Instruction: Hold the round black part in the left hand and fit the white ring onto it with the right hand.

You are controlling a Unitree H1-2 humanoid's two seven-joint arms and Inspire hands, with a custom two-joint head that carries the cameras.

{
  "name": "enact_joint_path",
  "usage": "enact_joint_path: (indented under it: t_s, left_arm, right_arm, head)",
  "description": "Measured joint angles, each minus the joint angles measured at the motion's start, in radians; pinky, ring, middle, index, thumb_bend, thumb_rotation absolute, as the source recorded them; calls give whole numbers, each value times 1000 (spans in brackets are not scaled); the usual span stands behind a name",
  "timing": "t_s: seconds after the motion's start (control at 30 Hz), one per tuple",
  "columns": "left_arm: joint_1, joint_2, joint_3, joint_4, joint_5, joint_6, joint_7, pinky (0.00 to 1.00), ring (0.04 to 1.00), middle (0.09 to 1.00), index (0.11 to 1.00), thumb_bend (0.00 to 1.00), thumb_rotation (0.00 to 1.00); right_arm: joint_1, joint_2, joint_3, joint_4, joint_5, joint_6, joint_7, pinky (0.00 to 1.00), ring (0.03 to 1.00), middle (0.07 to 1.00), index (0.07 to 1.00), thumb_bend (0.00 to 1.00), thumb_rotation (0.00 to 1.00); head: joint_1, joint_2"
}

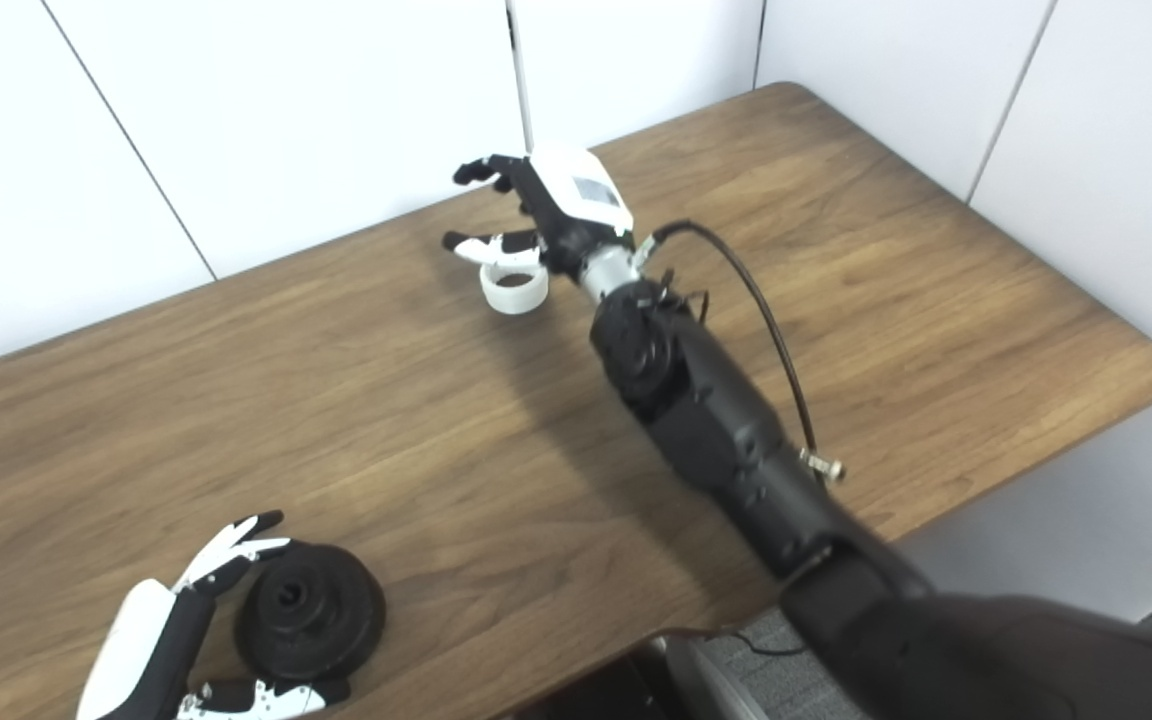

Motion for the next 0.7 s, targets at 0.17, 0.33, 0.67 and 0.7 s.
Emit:
enact_joint_path:
  t_s: [0.17, 0.33, 0.67, 0.7]
  left_arm:
    - [1, 0, 2, 0, 2, 0, 0, 890, 942, 908, 594, 823, 203]
    - [2, -1, 1, -1, 5, 1, -1, 893, 946, 908, 595, 832, 205]
    - [0, -3, -3, -22, 51, 38, -25, 944, 984, 922, 620, 881, 229]
    - [-1, -3, -5, -23, 60, 43, -30, 945, 987, 924, 624, 885, 234]
  right_arm:
    - [-40, -44, 39, 71, -6, -13, 27, 694, 840, 852, 750, 576, 448]
    - [-71, -85, 91, 137, -16, -13, 102, 837, 924, 915, 800, 615, 584]
    - [-76, -122, 110, 157, -31, -11, 147, 940, 938, 922, 805, 668, 658]
    - [-74, -122, 110, 153, -31, -11, 148, 943, 943, 927, 810, 675, 673]
  head:
    - [6, 6]
    - [15, 11]
    - [29, 15]
    - [31, 14]
